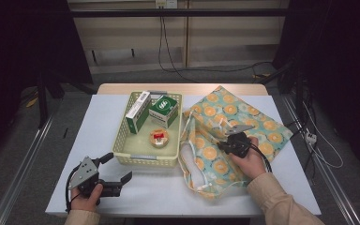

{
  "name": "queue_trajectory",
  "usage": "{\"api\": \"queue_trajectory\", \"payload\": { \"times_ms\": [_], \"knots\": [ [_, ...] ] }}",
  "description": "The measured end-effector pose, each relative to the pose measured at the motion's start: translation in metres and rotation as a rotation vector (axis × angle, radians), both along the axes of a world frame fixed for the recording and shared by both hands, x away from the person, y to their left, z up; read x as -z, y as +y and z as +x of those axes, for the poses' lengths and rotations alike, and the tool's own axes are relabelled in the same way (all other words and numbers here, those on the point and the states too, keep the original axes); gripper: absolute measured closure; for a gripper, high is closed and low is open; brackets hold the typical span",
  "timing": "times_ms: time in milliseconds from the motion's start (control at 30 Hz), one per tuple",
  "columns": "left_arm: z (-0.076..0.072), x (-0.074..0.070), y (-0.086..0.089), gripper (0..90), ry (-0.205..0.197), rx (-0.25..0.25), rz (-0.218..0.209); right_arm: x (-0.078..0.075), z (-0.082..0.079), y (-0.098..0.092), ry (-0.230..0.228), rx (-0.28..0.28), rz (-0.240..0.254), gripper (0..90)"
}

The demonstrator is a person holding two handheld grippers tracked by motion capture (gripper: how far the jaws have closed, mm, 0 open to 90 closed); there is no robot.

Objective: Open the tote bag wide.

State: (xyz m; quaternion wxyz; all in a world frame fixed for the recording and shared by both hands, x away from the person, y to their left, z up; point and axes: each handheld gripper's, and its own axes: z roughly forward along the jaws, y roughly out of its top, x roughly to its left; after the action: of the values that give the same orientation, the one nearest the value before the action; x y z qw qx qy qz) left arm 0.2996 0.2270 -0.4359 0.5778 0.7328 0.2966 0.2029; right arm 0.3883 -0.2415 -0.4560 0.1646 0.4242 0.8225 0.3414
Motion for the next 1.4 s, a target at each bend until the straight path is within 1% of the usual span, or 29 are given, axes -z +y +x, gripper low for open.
{"api": "queue_trajectory", "payload": {
  "times_ms": [67,200,333,400,433,533,567,600,633,667,700,733,800,867,933,967,1033,1100,1167,1233,1333,1400],
  "knots": [
    [0.0,0.0,0.0,2.8,0.002,-0.003,-0.004,-0.001,-0.001,0.0,0.017,0.007,0.016,90.0],
    [0.0,0.0,0.001,2.8,0.0,-0.003,-0.007,-0.006,-0.005,0.003,0.014,-0.024,0.022,90.0],
    [0.0,0.0,0.001,2.8,0.005,-0.007,-0.014,-0.015,-0.013,0.007,0.037,-0.052,0.087,90.0],
    [0.0,0.0,0.001,2.8,0.002,-0.004,-0.014,-0.021,-0.017,0.011,0.039,-0.08,0.089,90.0],
    [0.0,-0.001,0.001,2.8,0.0,-0.004,-0.012,-0.024,-0.019,0.012,0.034,-0.09,0.094,90.0],
    [0.0,0.0,0.0,2.8,0.001,-0.003,-0.011,-0.035,-0.019,0.009,0.01,-0.093,0.095,90.0],
    [0.0,0.0,0.0,2.8,0.004,-0.004,-0.015,-0.039,-0.018,0.007,0.003,-0.087,0.096,90.0],
    [0.0,0.0,0.0,2.8,0.001,0.0,-0.006,-0.042,-0.015,0.003,-0.012,-0.076,0.092,90.0],
    [0.0,0.0,0.0,2.8,0.002,0.001,-0.007,-0.044,-0.012,-0.001,-0.022,-0.059,0.09,90.0],
    [0.0,0.0,0.0,2.8,0.003,-0.001,-0.013,-0.045,-0.009,-0.006,-0.027,-0.045,0.088,90.0],
    [0.0,0.0,0.0,2.8,0.003,-0.002,-0.012,-0.045,-0.005,-0.011,-0.036,-0.028,0.084,90.0],
    [0.0,0.0,0.001,2.8,0.002,-0.003,-0.014,-0.042,-0.001,-0.016,-0.034,-0.002,0.09,90.0],
    [0.0,-0.001,0.001,2.8,-0.001,-0.007,-0.014,-0.036,0.006,-0.027,-0.011,0.043,0.109,90.0],
    [0.0,0.0,0.002,2.8,-0.001,-0.007,-0.014,-0.03,0.01,-0.034,-0.011,0.068,0.1,90.0],
    [0.001,0.0,0.001,2.8,0.001,-0.004,-0.015,-0.024,0.013,-0.037,-0.007,0.084,0.08,90.0],
    [0.001,0.0,0.001,2.8,0.003,-0.003,-0.015,-0.022,0.014,-0.038,-0.005,0.093,0.079,89.9],
    [0.001,0.0,0.001,2.8,0.002,-0.002,-0.015,-0.017,0.015,-0.037,-0.004,0.097,0.08,89.6],
    [0.001,0.0,0.001,2.8,0.003,-0.002,-0.017,-0.013,0.015,-0.034,-0.008,0.092,0.06,89.2],
    [0.001,0.0,0.002,2.8,0.004,-0.002,-0.013,-0.01,0.015,-0.03,-0.009,0.085,0.052,87.8],
    [0.001,0.0,0.001,2.8,0.006,-0.002,-0.016,-0.007,0.014,-0.027,-0.017,0.082,0.052,84.9],
    [0.001,0.0,0.001,2.8,0.004,-0.001,-0.016,-0.002,0.012,-0.022,-0.014,0.078,0.051,81.3],
    [0.001,0.0,0.001,2.8,0.002,0.003,-0.007,0.001,0.011,-0.02,-0.008,0.076,0.061,77.6]
  ]
}}
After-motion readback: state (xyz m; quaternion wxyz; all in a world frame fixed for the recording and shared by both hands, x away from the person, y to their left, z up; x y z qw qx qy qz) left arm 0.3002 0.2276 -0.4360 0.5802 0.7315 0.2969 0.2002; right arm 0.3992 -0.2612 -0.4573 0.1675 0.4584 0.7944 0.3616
